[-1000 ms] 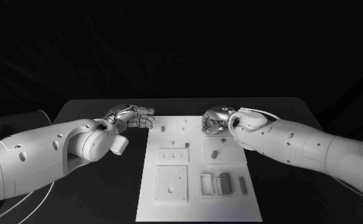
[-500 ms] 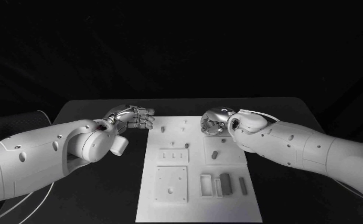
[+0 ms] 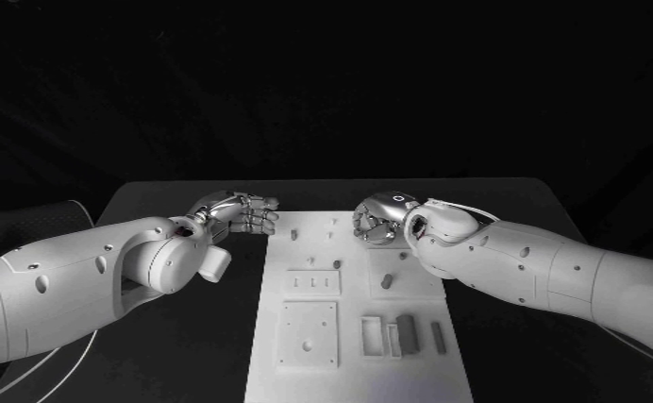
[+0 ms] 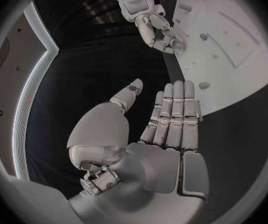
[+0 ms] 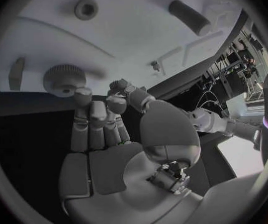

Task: Assemble the parts on the task board

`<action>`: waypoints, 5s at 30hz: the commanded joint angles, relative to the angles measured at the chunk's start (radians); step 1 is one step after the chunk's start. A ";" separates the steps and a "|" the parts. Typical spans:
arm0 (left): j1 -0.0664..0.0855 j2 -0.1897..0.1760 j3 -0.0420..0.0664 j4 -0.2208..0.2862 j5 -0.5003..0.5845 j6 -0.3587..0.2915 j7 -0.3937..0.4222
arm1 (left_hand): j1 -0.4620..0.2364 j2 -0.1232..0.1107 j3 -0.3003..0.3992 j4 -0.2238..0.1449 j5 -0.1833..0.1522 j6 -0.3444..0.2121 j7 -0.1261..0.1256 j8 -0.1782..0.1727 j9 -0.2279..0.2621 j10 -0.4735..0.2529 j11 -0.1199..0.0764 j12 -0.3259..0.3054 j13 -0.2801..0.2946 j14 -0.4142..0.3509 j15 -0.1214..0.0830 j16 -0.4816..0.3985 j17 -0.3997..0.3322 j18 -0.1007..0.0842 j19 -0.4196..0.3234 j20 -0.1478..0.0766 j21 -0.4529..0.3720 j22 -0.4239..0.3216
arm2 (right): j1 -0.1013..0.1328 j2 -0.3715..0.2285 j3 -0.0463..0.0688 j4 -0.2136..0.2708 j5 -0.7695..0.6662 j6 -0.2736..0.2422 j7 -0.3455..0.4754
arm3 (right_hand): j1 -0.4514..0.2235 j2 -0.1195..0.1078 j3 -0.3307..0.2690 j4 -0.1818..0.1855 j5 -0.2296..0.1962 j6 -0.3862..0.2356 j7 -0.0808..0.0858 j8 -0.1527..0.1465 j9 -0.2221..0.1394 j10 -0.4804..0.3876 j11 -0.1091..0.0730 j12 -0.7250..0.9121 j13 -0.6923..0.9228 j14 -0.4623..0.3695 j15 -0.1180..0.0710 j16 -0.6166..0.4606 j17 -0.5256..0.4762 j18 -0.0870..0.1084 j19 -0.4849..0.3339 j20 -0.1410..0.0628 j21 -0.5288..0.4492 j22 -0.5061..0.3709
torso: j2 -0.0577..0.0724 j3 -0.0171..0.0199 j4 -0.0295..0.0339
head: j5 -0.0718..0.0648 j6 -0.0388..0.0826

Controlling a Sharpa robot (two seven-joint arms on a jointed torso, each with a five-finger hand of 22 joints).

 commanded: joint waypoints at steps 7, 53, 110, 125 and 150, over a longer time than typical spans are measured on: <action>0.001 0.000 0.001 0.002 0.004 0.006 0.004 | -0.011 0.004 -0.005 0.001 -0.003 0.002 0.003 -0.005 0.002 0.006 0.003 -0.005 0.002 0.006 0.001 -0.005 0.002 0.020 0.008 0.000 -0.004 -0.002 | 0.014 0.024 0.004 0.010 -0.027 -0.066 -0.042 | -0.005 -0.027 0.010 0.002 0.000 0.010 0.019 -0.008 -0.002 0.011 0.001 0.000 -0.003 0.007 -0.005 0.005 -0.003 0.031 0.008 -0.006 0.006 0.020 | 0.001 0.0003 0.0013 | 0.000 0.008; 0.004 0.025 0.001 -0.008 0.004 0.012 -0.006 | -0.014 0.003 -0.006 0.002 -0.004 0.000 0.004 -0.008 0.002 0.005 0.004 -0.010 0.003 0.005 0.001 -0.009 0.006 0.019 0.007 0.000 -0.007 -0.002 | 0.017 0.190 0.002 -0.148 -0.112 -0.083 -0.100 | -0.014 -0.046 0.019 0.009 0.002 0.014 0.019 -0.011 -0.001 0.021 0.001 -0.005 -0.008 0.015 -0.004 0.003 -0.009 0.031 0.014 -0.008 0.007 0.017 | 0.004 0.0020 0.0017 | 0.007 0.023; 0.007 0.033 0.004 -0.007 0.003 0.012 -0.007 | -0.009 0.001 -0.004 -0.002 -0.004 0.001 0.004 -0.010 0.004 0.006 0.004 -0.015 0.008 0.006 0.001 -0.014 0.013 0.019 0.008 0.000 -0.010 -0.002 | 0.004 0.218 -0.005 -0.197 -0.116 -0.050 -0.113 | -0.014 -0.051 0.025 0.005 0.003 0.016 0.018 -0.014 0.000 0.025 0.000 -0.007 -0.010 0.019 -0.005 0.001 -0.012 0.031 0.016 -0.008 0.007 0.016 | 0.002 0.0005 -0.0003 | 0.023 -0.001; 0.008 0.033 0.004 -0.008 0.002 0.012 -0.008 | -0.009 0.001 -0.004 -0.003 -0.005 0.001 0.004 -0.010 0.005 0.007 0.004 -0.016 0.008 0.006 0.001 -0.015 0.014 0.019 0.008 0.000 -0.010 -0.002 | 0.004 0.223 -0.006 -0.194 -0.115 -0.049 -0.116 | -0.017 -0.051 0.025 0.006 0.002 0.017 0.019 -0.014 0.000 0.025 0.000 -0.008 -0.010 0.019 -0.005 0.001 -0.012 0.031 0.017 -0.008 0.007 0.016 | 0.003 -0.0001 0.0000 | 0.027 -0.002; 0.008 0.035 0.005 -0.012 0.001 0.012 -0.009 | -0.010 0.002 -0.004 -0.001 -0.005 0.001 0.004 -0.011 0.006 0.007 0.004 -0.018 0.010 0.007 0.002 -0.017 0.017 0.018 0.009 0.000 -0.011 -0.001 | 0.004 0.226 -0.007 -0.190 -0.107 -0.032 -0.125 | -0.022 -0.050 0.024 0.009 0.002 0.017 0.019 -0.015 0.001 0.026 0.001 -0.009 -0.010 0.020 -0.004 0.001 -0.013 0.031 0.017 -0.007 0.006 0.016 | 0.003 0.0005 -0.0007 | 0.022 -0.002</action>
